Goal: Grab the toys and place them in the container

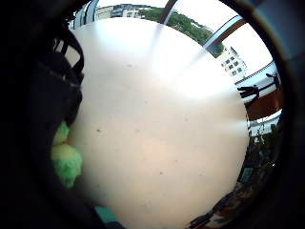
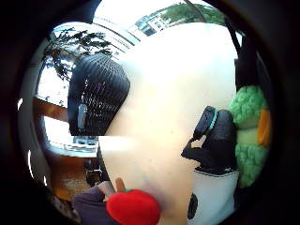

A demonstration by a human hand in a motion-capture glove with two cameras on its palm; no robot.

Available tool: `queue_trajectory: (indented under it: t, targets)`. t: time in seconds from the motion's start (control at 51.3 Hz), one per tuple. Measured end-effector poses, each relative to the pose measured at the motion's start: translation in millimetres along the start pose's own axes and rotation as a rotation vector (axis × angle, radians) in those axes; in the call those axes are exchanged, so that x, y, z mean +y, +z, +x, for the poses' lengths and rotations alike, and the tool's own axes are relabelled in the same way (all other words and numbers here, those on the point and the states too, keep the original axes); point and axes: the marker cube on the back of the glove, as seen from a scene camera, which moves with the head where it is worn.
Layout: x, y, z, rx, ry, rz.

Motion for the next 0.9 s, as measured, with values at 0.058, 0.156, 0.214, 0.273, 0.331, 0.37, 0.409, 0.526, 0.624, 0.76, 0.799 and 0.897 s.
queue_trajectory:
  t: [0.058,0.156,0.214,0.273,0.331,0.37,0.409,0.526,0.624,0.76,0.799,0.897]
  targets:
    - [-7.2,-3.4,0.2,0.041,0.014,0.003]
    - [-14.2,-8.4,-6.3,0.075,0.028,-0.077]
    - [-18.5,-17.9,-9.8,0.066,0.041,-0.116]
    - [-21.9,-29.5,-18.2,0.05,0.043,-0.161]
    - [-25.4,-45.5,-30.8,0.042,0.03,-0.194]
    - [-29.4,-60.6,-42.2,0.044,0.02,-0.194]
    - [-34.0,-76.2,-54.3,0.055,0.013,-0.179]
    - [-46.2,-121.0,-85.1,0.093,-0.017,-0.137]
    - [-56.4,-157.3,-115.8,0.094,-0.05,-0.12]
    - [-71.7,-191.5,-149.4,0.111,-0.092,-0.063]
    - [-76.7,-201.3,-163.1,0.14,-0.124,-0.047]
    - [-91.6,-221.7,-207.4,0.145,-0.135,-0.013]
